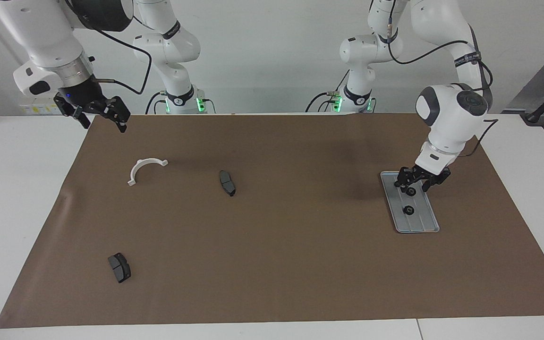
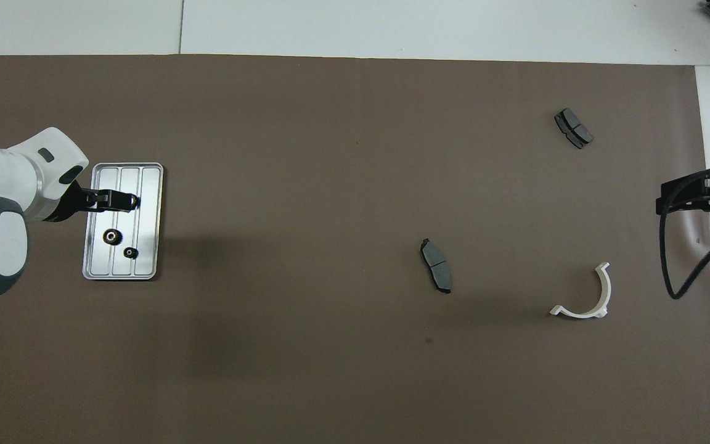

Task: Place bearing gear from tray to pile
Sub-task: 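Grasp a black bearing in the tray with the left gripper, then carry the bearing to mid-table and release it with the left gripper, then grasp the bearing with the right gripper while the left gripper returns, then carry the bearing toward the dark pad while the left gripper grasps another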

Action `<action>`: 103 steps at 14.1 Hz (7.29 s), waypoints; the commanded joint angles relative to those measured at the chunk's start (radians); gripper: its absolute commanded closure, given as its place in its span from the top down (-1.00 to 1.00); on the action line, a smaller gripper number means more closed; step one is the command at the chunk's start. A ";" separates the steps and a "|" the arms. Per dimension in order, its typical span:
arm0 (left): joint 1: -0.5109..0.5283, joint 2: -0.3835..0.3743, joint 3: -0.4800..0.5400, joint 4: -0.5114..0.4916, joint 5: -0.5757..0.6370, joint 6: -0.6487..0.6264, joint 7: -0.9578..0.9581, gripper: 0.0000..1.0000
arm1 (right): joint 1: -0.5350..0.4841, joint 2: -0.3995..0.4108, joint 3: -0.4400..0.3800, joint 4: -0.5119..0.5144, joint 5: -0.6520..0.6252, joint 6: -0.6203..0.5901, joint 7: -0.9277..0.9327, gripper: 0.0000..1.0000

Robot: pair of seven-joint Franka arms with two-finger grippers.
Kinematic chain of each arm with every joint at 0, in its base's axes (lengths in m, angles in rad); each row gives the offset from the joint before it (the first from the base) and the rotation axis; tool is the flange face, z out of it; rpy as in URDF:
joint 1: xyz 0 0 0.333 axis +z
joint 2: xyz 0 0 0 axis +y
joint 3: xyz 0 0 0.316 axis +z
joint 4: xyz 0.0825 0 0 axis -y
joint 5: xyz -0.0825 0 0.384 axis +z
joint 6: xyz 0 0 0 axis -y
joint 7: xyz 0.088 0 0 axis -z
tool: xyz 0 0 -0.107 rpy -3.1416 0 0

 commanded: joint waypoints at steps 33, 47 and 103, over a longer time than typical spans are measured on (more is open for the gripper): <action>0.014 0.137 -0.001 -0.053 0.005 0.236 0.004 -0.23 | -0.003 -0.015 0.002 -0.013 0.014 -0.003 -0.027 1.00; -0.030 0.183 -0.003 0.161 0.006 0.042 -0.012 -0.77 | -0.003 -0.015 0.002 -0.013 0.014 -0.004 -0.027 1.00; 0.057 -0.060 -0.001 -0.191 0.005 0.072 0.041 0.18 | 0.640 0.608 0.010 0.002 -0.055 0.752 0.535 1.00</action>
